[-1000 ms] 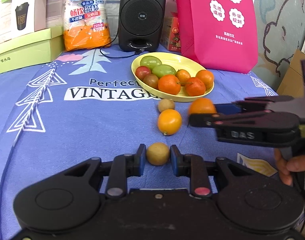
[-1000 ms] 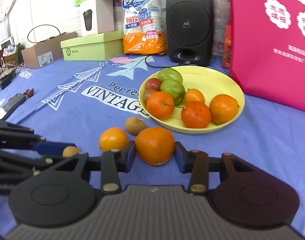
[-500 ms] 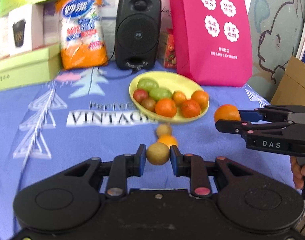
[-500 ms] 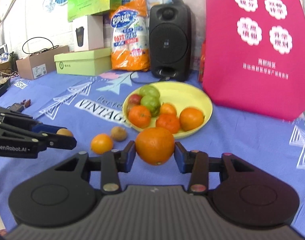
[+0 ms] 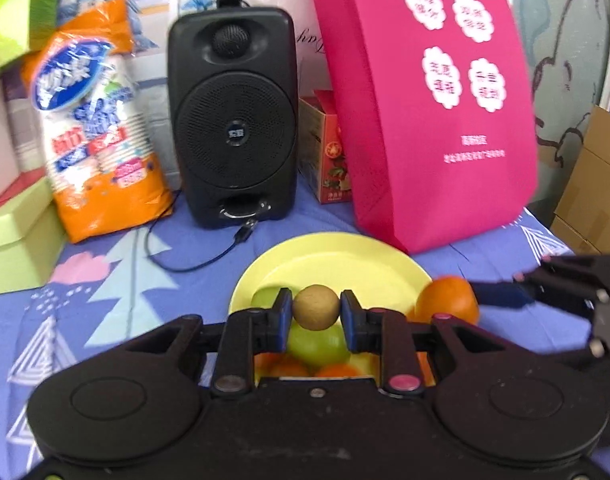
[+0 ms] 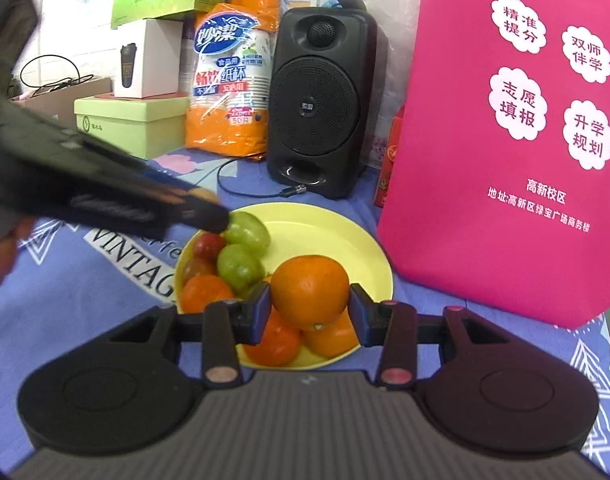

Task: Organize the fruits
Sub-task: 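Place the kiwi and orange on the yellow plate and open both tools, then grasp a small orange with the left tool while the right tool grasps a kiwi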

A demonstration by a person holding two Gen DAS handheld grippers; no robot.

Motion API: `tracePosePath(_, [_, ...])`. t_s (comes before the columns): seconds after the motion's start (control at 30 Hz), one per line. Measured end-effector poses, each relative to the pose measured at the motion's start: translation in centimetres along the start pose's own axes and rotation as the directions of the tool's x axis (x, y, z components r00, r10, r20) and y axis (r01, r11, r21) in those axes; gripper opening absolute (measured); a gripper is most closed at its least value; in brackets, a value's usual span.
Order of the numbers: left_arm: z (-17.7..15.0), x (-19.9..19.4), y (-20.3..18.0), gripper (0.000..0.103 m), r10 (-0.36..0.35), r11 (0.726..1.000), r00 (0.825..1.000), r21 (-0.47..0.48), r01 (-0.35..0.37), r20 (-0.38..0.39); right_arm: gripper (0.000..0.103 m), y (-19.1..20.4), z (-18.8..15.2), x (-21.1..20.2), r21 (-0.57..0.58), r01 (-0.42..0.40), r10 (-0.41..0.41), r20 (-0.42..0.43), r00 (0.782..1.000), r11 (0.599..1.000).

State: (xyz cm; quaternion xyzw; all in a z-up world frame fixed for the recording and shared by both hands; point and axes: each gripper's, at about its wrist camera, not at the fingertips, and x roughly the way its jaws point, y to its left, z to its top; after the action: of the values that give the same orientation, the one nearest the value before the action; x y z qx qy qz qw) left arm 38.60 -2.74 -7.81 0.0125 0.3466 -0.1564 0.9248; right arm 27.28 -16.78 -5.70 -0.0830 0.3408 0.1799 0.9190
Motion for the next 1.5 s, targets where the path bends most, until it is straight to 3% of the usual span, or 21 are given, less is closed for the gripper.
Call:
tracePosePath(0.23, [1.2, 6.1, -0.6, 0.025, 0.036, 0.999, 0.998, 0.003, -0.035, -0.049, 0.04, -0.9, 0.7, 2.4, 0.012, -0.011, 0.011, -0.008, 1.0, 1.0])
tracePosePath(0.37, [1.1, 7.4, -0.4, 0.027, 0.04, 0.999, 0.997, -0.026, -0.042, -0.063, 0.041, -1.0, 0.7, 3.4, 0.017, -0.006, 0.006, -0.008, 1.0, 1.0])
tracePosePath(0.43, [1.1, 7.3, 0.1, 0.035, 0.03, 0.998, 0.998, -0.045, -0.033, -0.062, 0.041, -1.0, 0.7, 3.7, 0.018, -0.005, 0.005, -0.007, 1.0, 1.0])
tracePosePath(0.47, [1.1, 7.1, 0.3, 0.044, 0.025, 0.998, 0.998, -0.052, -0.028, -0.057, 0.041, -0.9, 0.7, 3.7, 0.016, -0.001, 0.001, -0.008, 1.0, 1.0])
tracePosePath(0.5, [1.1, 6.8, 0.3, 0.062, 0.034, 0.998, 0.998, -0.052, -0.037, -0.05, 0.043, -0.9, 0.7, 3.7, 0.013, 0.001, -0.001, -0.007, 1.0, 1.0])
tracePosePath(0.57, [1.2, 5.8, 0.3, 0.08, 0.063, 0.997, 0.998, -0.046, -0.064, -0.026, 0.046, -0.8, 0.8, 3.6, 0.005, 0.006, -0.006, -0.011, 1.0, 1.0])
tracePosePath(0.83, [-0.5, -0.3, 1.5, 0.08, 0.067, 0.997, 0.997, -0.041, -0.066, 0.025, 0.048, -0.9, 0.1, -0.1, 0.037, 0.014, -0.016, 0.049, 0.999, 0.999])
tracePosePath(1.1, [-6.4, -6.9, 1.4, 0.08, 0.063, 0.996, 0.997, -0.063, -0.061, 0.037, 0.057, 0.4, -3.1, -4.7, 0.128, -0.017, 0.006, 0.08, 0.997, 0.992])
tracePosePath(1.27, [-10.2, -9.6, -0.5, 0.08, 0.087, 0.995, 0.995, -0.046, -0.085, 0.047, 0.06, 1.3, -4.8, -6.7, 0.192, -0.036, 0.018, 0.091, 0.996, 0.981])
tracePosePath(1.37, [-12.2, -10.5, -1.7, 0.08, 0.067, 0.997, 0.996, -0.047, -0.064, 0.058, 0.063, 1.4, -5.9, -7.7, 0.223, -0.042, 0.023, 0.089, 0.996, 0.974])
tracePosePath(1.43, [-13.0, -10.2, -2.4, 0.075, 0.062, 0.997, 0.997, -0.036, -0.061, 0.048, 0.064, 1.4, -6.3, -7.9, 0.237, -0.052, 0.033, 0.085, 0.996, 0.97])
tracePosePath(1.5, [-13.4, -9.6, -2.6, 0.063, 0.053, 0.998, 0.998, -0.047, -0.051, 0.037, 0.064, 1.7, -6.5, -8.0, 0.233, -0.05, 0.033, 0.078, 0.996, 0.971])
